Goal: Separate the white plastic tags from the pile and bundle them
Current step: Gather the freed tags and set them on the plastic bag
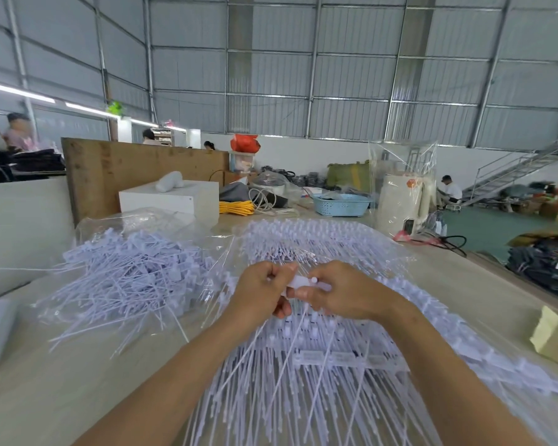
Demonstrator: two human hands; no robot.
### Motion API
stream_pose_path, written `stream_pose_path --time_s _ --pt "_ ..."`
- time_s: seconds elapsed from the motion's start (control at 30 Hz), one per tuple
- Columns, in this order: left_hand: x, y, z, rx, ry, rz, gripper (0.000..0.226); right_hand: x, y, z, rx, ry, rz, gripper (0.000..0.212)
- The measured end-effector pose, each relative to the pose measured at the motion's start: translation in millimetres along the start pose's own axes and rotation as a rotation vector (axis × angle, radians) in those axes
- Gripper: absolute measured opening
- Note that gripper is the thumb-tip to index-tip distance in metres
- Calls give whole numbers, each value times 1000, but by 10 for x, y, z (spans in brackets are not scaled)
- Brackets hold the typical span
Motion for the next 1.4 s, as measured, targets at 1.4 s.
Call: stream_pose_path --time_s 1.4 --pt "327 78 158 339 -418 -40 19 358 -249 380 235 -208 -355 14"
Point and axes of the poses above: each hand's wrist, its own y-axis towards the middle knuckle, its own x-axis out of the back of the hand, z = x × y, the point moved 3 cm from there along y, towards the middle knuckle, and after that the axes turned 10 degrees about z, right-handed, at the moved point
